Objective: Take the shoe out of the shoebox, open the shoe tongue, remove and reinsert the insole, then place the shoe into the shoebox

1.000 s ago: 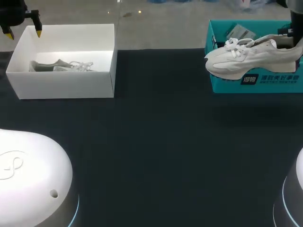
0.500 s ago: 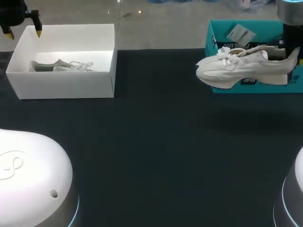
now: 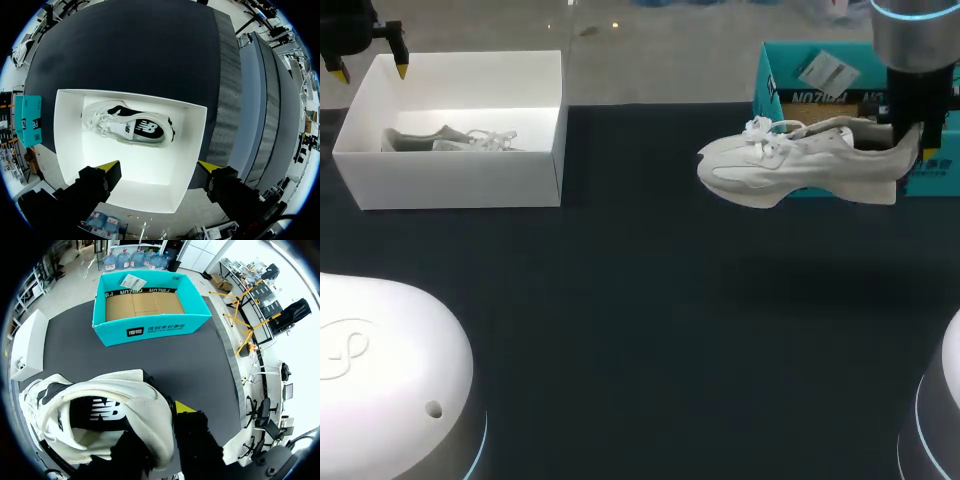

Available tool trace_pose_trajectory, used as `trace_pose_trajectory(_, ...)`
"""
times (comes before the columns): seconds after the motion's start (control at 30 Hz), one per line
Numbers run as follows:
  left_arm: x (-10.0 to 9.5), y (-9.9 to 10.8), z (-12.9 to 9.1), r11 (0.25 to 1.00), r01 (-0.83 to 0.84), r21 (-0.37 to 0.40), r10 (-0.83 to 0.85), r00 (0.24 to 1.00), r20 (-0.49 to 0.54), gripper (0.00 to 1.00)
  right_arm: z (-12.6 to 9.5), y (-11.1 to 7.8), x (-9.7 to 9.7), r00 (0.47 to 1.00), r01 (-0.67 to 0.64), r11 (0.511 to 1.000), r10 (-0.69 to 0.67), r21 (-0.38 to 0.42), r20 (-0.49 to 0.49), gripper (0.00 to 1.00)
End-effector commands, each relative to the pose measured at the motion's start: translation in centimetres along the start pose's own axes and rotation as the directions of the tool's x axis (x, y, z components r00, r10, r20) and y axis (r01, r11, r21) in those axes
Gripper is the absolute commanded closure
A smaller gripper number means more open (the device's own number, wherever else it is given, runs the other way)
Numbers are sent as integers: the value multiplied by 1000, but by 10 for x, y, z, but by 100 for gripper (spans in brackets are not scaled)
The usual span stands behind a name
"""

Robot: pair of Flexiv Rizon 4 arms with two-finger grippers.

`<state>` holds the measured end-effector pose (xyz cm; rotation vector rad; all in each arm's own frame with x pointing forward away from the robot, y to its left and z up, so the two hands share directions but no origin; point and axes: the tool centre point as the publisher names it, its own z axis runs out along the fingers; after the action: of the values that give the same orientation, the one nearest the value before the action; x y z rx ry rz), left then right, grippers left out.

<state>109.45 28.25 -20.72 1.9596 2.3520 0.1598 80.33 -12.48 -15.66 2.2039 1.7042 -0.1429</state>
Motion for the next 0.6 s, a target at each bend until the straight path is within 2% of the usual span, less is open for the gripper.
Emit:
trace_pose_trajectory(0.03,0,-1,0,1000,0,-2,0,1000,-2,0,-7,-21,7,1000,8,1000,-8,-28,16,100)
trace_pose_trajectory(0.4,0,-1,0,1000,0,-2,0,1000,-2,0,-10,-71,36,999,27,999,-27,21,17,100)
trace_pose_trajectory(0.6,0,-1,0,1000,0,-2,0,1000,-2,0,-3,-84,51,999,27,999,-28,45,21,100)
